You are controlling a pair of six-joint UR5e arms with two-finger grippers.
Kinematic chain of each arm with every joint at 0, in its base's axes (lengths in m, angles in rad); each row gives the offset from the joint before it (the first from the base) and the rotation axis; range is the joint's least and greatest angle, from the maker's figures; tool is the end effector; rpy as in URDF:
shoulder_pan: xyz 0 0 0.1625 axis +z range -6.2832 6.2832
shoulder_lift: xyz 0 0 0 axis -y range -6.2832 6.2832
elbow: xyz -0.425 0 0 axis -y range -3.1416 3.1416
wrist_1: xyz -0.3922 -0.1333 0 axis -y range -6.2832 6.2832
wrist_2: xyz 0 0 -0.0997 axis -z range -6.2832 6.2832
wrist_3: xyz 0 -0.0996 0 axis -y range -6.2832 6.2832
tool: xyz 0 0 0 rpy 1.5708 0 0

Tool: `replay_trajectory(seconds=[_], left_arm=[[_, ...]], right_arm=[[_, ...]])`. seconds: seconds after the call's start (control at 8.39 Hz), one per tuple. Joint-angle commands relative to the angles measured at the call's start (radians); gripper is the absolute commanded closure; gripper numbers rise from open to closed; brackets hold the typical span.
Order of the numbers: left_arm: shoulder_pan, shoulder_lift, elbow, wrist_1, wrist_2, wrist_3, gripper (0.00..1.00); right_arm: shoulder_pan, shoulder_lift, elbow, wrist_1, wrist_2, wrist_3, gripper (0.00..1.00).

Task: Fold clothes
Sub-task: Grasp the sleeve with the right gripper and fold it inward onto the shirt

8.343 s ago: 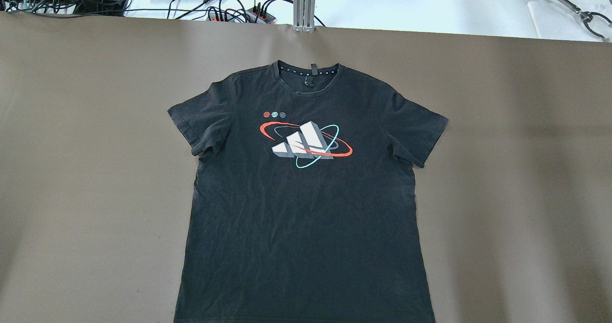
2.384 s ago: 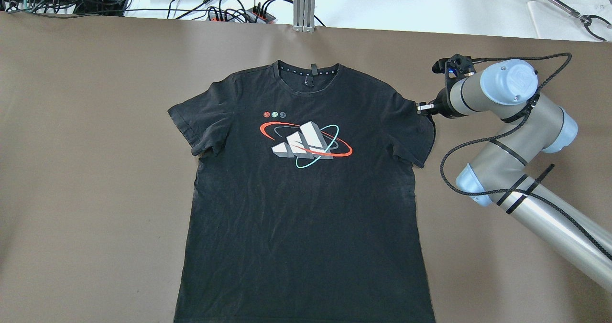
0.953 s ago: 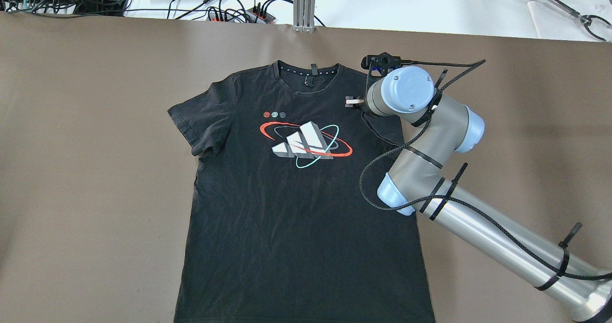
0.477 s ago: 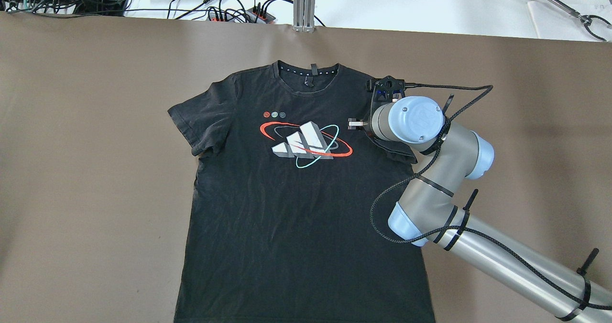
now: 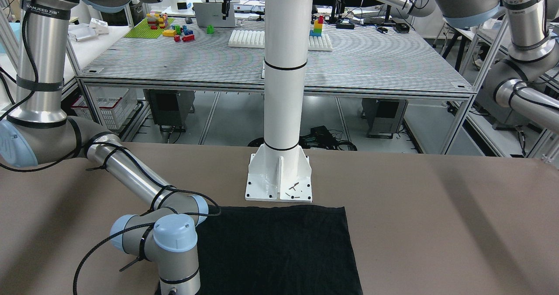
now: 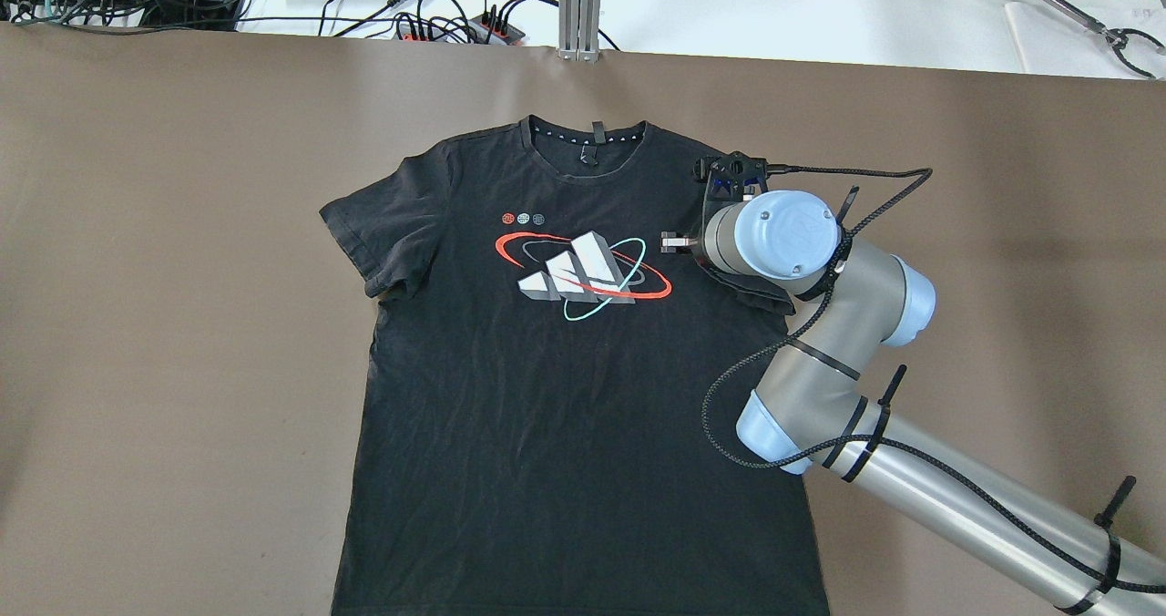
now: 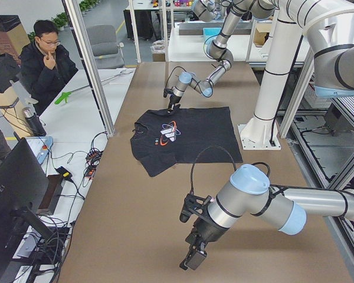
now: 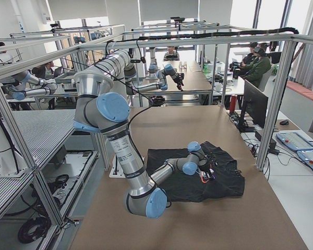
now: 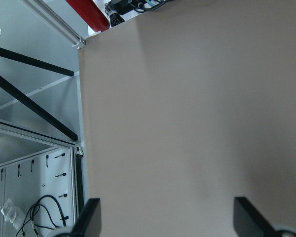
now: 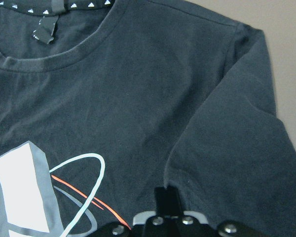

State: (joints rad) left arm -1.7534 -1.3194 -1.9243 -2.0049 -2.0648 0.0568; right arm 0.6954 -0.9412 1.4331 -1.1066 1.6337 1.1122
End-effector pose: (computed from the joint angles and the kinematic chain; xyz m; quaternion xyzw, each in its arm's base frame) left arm -0.1600 -0.3924 0.5586 0.2832 0.2034 0.0059 0.9372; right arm -0.4827 -0.5682 0.2967 0.2274 -0.4006 0.0905 0.8830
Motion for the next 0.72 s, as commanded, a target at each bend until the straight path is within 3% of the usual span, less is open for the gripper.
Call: replay_trajectory(seconds=[0.0, 0.6], left_arm=[[0.000, 0.002, 0.001, 0.000, 0.000, 0.000, 0.06], [-0.002, 0.011, 0.005, -0.003, -0.001, 0.003, 0.06]], right_arm=[[-0.002, 0.059, -0.086, 0.007, -0.018, 0.052, 1.00], [-0.002, 0.061, -0.095, 0.005, -0.044, 0.083, 1.00]])
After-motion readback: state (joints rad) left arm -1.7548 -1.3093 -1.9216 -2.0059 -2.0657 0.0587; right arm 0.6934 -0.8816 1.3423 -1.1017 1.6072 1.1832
